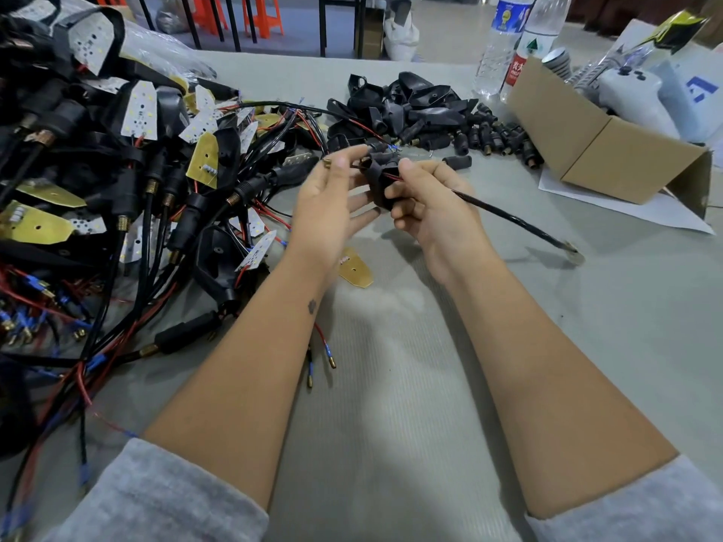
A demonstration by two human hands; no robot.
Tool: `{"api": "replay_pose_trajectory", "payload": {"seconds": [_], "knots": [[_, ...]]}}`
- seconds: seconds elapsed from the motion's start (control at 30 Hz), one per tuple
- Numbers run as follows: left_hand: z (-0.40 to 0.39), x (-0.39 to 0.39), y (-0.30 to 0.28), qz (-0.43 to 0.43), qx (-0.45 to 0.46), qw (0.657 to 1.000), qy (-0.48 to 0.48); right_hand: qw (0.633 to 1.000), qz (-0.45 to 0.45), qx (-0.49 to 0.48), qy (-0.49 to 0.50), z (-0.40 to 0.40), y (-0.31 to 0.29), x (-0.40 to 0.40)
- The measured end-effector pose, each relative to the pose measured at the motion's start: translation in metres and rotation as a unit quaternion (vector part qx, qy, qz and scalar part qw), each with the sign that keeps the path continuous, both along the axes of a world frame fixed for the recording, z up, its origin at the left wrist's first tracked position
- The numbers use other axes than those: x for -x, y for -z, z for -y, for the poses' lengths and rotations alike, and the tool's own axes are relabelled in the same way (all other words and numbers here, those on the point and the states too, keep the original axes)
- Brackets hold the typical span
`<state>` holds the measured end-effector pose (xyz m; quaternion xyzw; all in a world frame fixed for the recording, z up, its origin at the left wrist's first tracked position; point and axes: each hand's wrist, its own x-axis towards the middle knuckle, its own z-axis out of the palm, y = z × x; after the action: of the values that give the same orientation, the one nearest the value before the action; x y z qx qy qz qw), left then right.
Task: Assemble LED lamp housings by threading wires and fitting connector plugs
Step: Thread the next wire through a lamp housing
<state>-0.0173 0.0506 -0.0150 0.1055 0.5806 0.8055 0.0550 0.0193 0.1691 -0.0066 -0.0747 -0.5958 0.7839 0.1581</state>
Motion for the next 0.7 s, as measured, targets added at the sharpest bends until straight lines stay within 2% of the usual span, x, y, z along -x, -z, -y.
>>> {"api": "replay_pose_trajectory", "payload": {"seconds": [0.1,0.17,0.3,0.43,0.53,0.7], "knots": [[0.0043,0.003,-0.0023,0.046,-0.068,0.997,-0.005,0.999,-0.007,0.044,0.002,-0.001,-0.0007,0.0007],[0.0046,0.0038,-0.0035,0.065,-0.1,0.993,0.021,0.999,-0.004,0.031,0.009,-0.0006,0.0004,0.0011],[0.0005,0.003,-0.0007,0.054,-0.066,0.994,0.067,1.0,0.005,-0.023,0.019,-0.0016,0.0034,0.0015],[0.0009,0.0038,0.001,0.04,-0.031,0.997,0.065,0.999,0.011,-0.045,0.012,-0.0038,0.003,0.0003],[0.0021,0.004,0.0015,0.028,-0.022,0.998,0.047,1.0,0.007,-0.02,0.008,-0.0026,0.0012,-0.0005],[0.0027,0.004,0.0011,0.036,-0.065,0.997,0.022,0.998,-0.011,0.063,-0.006,-0.0027,-0.0014,0.0]]}}
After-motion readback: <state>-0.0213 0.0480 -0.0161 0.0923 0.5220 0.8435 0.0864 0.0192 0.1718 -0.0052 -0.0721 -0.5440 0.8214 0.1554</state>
